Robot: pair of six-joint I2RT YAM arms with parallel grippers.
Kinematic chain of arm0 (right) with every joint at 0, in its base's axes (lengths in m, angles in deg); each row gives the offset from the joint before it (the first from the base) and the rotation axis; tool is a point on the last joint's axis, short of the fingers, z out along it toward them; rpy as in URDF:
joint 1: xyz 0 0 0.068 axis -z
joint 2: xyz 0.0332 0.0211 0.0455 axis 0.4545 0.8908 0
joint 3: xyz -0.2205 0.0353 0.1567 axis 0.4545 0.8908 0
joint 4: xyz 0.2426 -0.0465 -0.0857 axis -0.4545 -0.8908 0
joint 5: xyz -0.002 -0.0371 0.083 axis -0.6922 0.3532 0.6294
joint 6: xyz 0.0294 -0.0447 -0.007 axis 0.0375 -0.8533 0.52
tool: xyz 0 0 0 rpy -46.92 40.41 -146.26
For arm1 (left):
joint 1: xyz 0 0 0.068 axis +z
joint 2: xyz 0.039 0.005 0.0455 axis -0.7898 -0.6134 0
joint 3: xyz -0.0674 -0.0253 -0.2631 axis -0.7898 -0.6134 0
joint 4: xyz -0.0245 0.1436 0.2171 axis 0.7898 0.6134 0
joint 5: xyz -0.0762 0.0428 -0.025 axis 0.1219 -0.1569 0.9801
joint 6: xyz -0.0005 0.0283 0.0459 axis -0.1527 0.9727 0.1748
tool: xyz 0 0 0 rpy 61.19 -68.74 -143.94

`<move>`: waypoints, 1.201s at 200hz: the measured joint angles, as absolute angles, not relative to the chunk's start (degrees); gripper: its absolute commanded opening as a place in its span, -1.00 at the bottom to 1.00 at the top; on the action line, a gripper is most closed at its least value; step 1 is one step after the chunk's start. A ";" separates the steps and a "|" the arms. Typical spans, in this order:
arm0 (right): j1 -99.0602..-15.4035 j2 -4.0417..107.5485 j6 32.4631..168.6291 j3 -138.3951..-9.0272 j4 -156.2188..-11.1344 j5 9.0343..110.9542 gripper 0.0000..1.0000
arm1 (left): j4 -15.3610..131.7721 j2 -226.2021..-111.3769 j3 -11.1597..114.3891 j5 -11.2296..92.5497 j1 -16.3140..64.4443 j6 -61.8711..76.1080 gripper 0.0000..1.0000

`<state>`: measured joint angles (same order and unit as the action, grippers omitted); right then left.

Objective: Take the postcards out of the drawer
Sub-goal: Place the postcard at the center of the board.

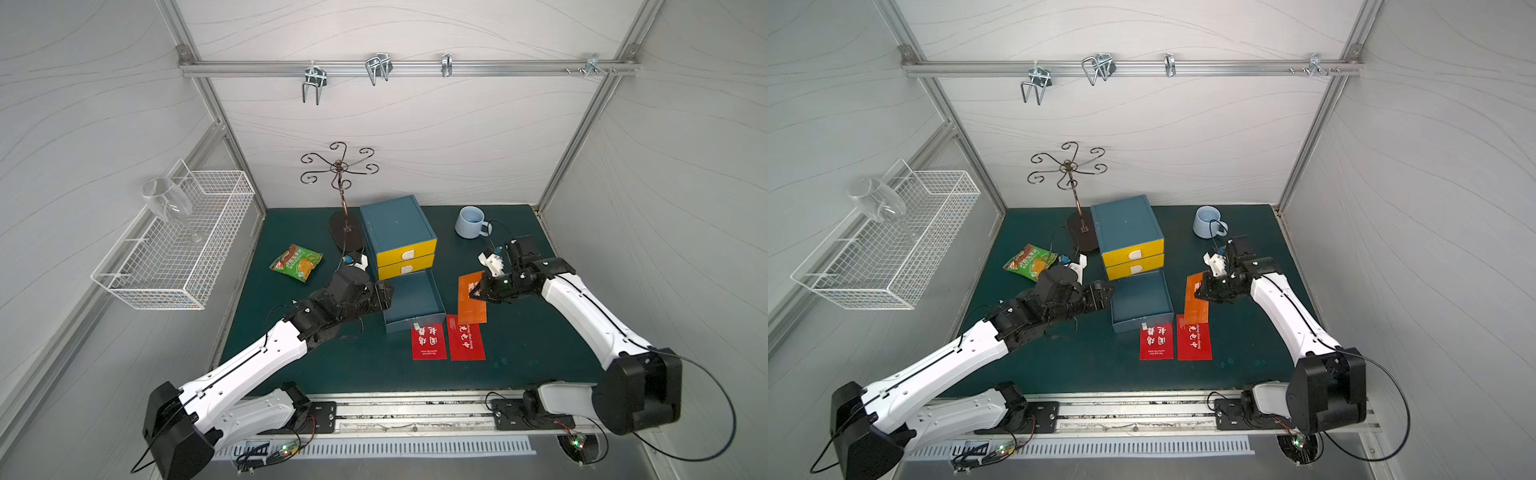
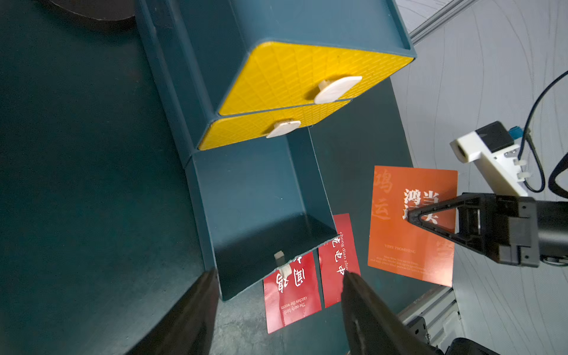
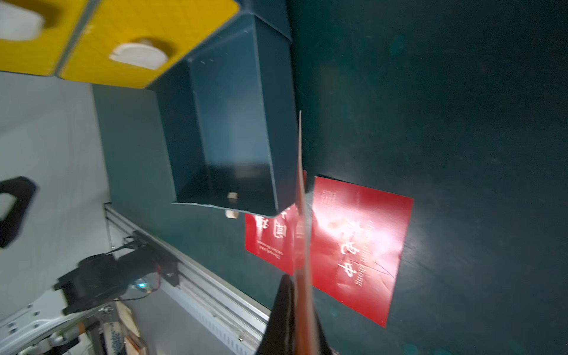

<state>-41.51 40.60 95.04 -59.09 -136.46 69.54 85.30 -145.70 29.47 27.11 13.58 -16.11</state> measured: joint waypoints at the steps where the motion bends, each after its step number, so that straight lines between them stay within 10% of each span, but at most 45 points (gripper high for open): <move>1: -41.51 40.69 95.00 -59.15 -136.59 69.36 -1.00 | 85.35 -145.72 29.60 27.37 13.77 -15.95 0.38; 76: -41.14 48.49 91.26 -62.80 -145.14 52.81 -1.00 | 86.33 -145.96 32.20 38.47 23.02 -11.12 0.39; 240: -41.09 59.75 90.89 -64.16 -149.82 50.63 -1.00 | 85.52 -147.84 32.11 45.67 25.14 -10.18 0.41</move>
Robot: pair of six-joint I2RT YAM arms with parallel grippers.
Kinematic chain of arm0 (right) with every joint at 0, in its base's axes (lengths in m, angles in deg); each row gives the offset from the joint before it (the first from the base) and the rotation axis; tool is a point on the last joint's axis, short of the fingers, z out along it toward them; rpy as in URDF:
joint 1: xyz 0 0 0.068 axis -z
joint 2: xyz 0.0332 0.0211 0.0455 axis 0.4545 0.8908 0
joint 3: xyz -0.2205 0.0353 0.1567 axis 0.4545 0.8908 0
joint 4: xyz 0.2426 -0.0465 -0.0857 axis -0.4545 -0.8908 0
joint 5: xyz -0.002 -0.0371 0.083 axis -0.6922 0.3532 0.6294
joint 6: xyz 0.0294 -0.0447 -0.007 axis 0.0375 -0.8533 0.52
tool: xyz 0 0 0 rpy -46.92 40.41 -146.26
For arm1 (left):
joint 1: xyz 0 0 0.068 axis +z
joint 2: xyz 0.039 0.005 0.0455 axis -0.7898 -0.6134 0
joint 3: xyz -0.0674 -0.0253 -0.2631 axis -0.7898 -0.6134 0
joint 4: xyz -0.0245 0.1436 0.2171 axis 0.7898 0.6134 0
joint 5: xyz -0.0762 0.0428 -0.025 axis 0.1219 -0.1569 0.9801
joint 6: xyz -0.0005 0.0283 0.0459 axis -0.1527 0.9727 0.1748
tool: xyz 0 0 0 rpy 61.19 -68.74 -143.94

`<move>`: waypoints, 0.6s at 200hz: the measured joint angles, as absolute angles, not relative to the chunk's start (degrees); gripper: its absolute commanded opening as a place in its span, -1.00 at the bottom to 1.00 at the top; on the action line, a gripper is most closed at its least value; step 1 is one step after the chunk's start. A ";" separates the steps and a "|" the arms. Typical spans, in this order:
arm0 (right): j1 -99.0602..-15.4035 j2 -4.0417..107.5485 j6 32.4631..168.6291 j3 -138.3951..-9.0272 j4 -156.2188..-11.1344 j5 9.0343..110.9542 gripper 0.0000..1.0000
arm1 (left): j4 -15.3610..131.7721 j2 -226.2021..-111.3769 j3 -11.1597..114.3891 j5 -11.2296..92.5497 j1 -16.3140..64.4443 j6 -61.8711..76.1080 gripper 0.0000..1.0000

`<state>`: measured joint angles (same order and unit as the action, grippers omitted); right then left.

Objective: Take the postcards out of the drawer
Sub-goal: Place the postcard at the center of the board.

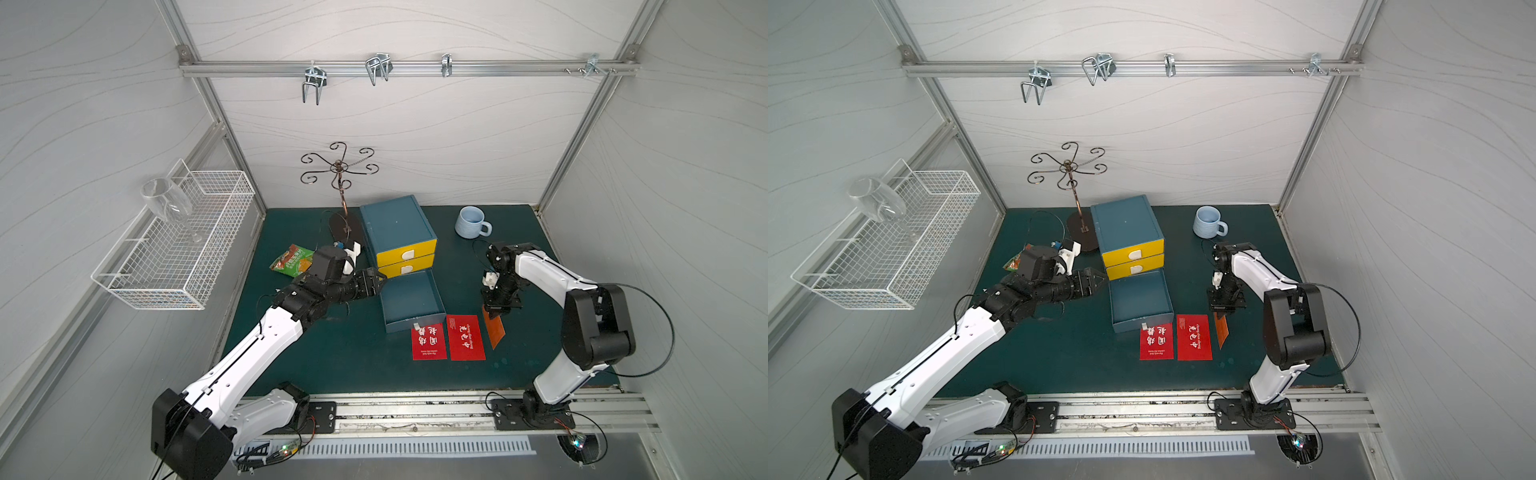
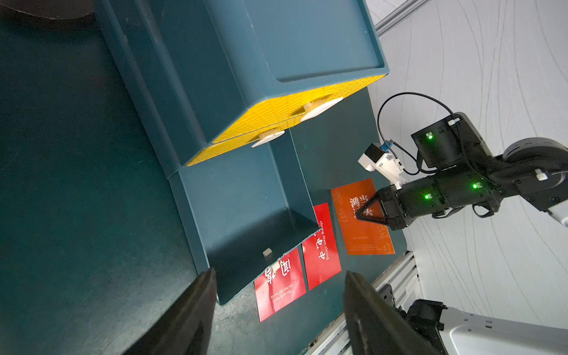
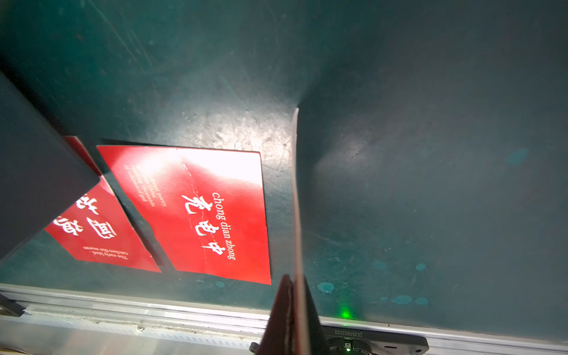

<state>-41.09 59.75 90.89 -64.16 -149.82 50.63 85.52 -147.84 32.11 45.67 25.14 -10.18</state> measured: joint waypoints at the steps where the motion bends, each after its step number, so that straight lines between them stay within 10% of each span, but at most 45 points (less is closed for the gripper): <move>1: -41.09 59.77 90.91 -64.18 -149.84 50.54 -1.00 | 85.50 -147.84 32.11 45.67 25.14 -10.18 0.41; 120: -43.50 61.58 94.45 -65.45 -153.47 46.48 -1.00 | 84.76 -147.73 31.28 46.32 25.55 -10.18 0.42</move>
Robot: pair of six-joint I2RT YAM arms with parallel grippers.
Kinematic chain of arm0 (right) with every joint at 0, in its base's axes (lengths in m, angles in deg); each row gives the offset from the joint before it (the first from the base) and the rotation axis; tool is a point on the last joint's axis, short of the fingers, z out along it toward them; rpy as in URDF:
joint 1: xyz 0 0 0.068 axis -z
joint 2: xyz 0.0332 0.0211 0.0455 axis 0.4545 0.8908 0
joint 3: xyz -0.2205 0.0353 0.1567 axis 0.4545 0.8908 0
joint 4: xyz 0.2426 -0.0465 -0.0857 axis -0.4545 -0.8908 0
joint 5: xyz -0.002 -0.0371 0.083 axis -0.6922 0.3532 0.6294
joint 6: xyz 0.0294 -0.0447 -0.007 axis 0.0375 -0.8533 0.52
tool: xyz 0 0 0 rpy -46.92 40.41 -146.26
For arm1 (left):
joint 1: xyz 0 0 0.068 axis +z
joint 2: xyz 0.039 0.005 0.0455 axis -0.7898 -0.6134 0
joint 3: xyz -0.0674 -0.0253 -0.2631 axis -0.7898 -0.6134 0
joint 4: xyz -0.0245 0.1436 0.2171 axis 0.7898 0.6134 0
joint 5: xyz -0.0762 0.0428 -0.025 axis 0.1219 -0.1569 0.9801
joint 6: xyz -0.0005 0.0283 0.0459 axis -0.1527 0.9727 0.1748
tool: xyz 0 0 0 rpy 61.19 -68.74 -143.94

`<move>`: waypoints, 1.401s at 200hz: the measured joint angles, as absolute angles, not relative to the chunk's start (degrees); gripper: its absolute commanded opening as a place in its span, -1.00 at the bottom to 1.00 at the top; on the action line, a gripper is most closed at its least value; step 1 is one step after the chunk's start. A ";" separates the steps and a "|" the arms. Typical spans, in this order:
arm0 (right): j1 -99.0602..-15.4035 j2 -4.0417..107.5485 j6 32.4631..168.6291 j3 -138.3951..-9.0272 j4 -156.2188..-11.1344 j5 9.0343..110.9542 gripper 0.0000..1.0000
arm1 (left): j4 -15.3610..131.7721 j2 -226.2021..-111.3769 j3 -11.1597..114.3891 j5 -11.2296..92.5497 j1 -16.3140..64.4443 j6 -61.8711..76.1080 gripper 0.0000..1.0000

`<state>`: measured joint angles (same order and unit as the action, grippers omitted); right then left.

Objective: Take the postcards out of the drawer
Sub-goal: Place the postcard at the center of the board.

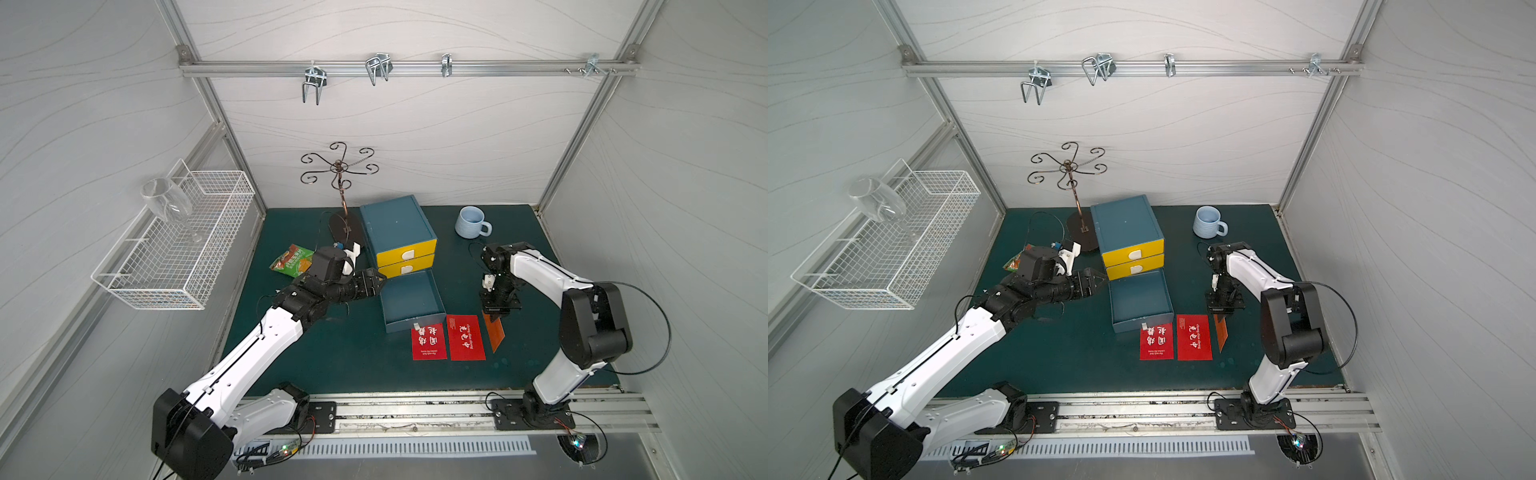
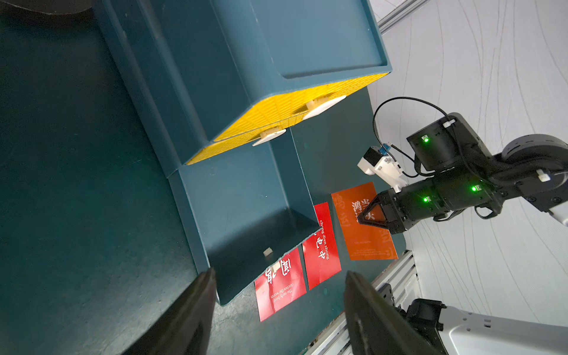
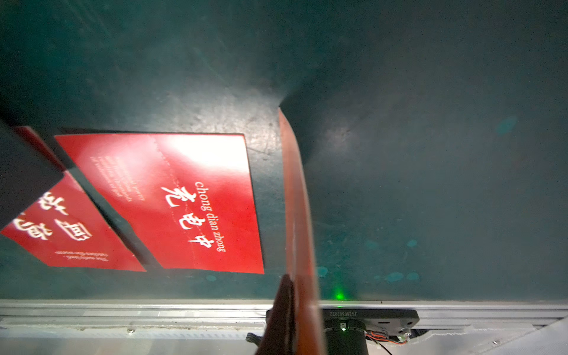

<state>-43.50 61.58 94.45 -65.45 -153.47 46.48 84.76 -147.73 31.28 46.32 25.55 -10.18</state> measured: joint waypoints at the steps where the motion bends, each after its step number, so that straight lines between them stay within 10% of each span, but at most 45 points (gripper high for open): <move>1: -43.50 61.72 94.49 -65.51 -153.53 46.39 -1.00 | 84.76 -147.73 31.28 46.32 25.55 -10.18 0.42; 280: -39.54 74.57 97.84 -65.84 -155.21 34.24 0.12 | 83.64 -145.78 29.82 46.89 26.62 -10.29 0.42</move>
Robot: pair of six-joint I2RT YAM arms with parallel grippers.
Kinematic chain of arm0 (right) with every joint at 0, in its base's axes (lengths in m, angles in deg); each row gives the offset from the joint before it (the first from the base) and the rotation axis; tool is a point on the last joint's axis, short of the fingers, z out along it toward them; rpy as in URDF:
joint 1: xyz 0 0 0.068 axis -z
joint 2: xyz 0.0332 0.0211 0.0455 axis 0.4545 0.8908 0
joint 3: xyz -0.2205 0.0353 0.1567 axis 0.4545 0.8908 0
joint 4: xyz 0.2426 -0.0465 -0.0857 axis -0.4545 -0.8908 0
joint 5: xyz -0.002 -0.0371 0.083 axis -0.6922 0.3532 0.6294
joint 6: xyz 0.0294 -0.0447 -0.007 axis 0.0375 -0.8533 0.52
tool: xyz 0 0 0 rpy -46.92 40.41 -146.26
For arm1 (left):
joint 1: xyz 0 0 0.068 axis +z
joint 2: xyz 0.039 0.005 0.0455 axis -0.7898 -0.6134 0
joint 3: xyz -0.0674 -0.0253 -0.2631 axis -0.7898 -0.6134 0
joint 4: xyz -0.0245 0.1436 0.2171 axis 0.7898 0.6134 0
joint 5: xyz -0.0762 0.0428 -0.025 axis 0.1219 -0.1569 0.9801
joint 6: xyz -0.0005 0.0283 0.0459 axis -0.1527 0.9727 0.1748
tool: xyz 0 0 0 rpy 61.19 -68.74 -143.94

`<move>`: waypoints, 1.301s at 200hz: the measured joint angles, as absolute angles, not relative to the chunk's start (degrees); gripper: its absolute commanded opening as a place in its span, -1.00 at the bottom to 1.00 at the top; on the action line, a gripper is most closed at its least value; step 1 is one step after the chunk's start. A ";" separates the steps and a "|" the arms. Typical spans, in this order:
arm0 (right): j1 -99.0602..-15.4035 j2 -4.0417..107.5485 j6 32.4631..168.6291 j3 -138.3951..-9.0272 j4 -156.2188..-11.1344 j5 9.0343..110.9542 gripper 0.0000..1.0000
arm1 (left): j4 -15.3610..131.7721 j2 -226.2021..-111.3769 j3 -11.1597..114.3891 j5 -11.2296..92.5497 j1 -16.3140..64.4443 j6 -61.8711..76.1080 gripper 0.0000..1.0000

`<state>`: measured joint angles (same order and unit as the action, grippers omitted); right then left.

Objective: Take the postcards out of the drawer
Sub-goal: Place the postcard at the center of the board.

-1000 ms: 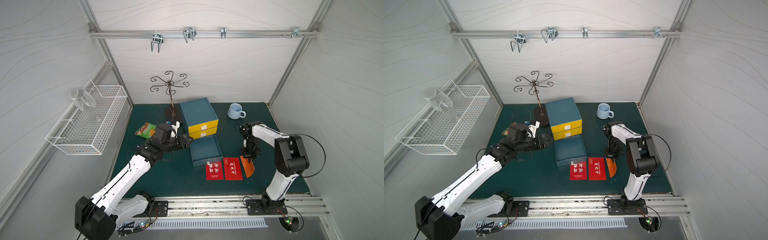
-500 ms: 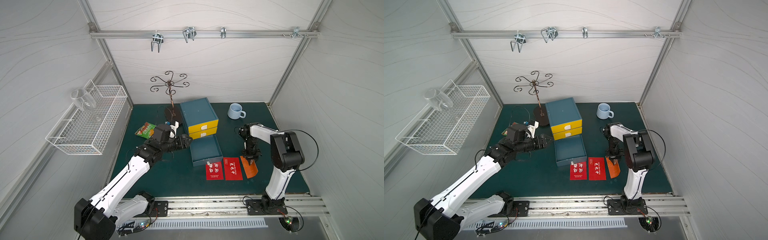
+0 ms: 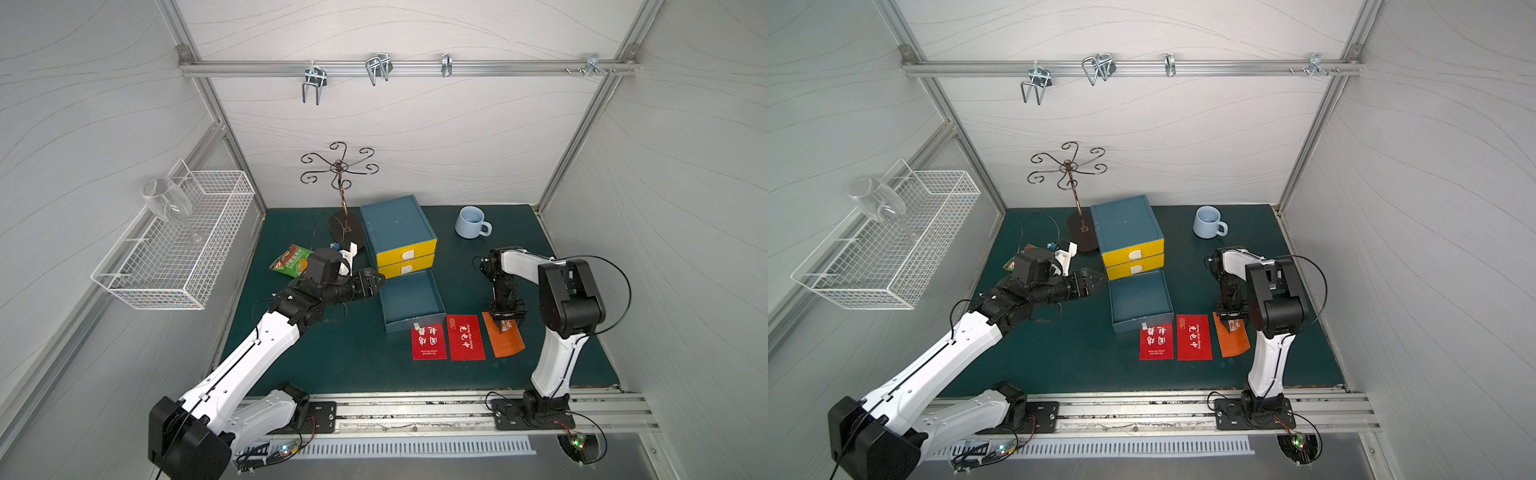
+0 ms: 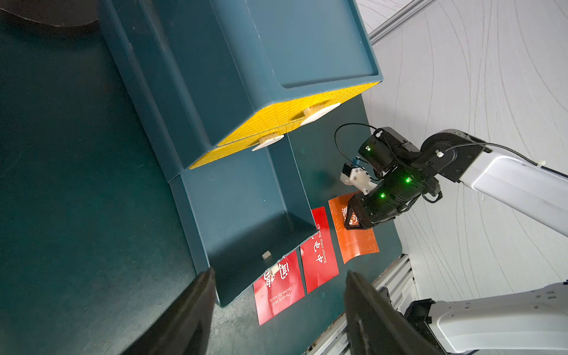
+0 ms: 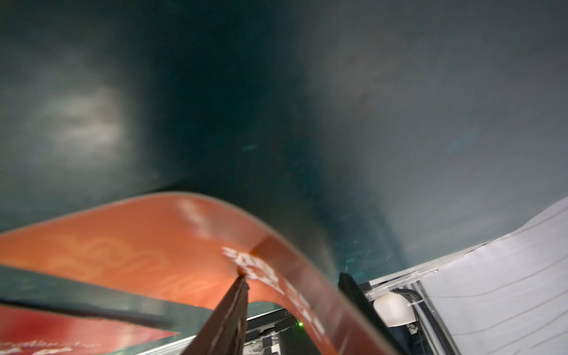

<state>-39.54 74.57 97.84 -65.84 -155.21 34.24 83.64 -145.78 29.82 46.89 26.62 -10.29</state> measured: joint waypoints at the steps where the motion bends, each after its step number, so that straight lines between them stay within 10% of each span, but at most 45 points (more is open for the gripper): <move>1: -39.54 74.57 97.90 -65.84 -155.21 34.24 0.13 | 83.64 -145.78 29.80 46.91 26.65 -10.29 0.42; 177: -40.00 71.77 98.84 -67.28 -155.94 30.13 0.93 | 82.64 -145.78 29.43 47.33 26.95 -10.38 0.42; 260: -47.65 55.66 100.51 -80.48 -155.37 40.03 0.98 | 82.88 -148.49 36.31 47.09 27.00 -6.86 0.49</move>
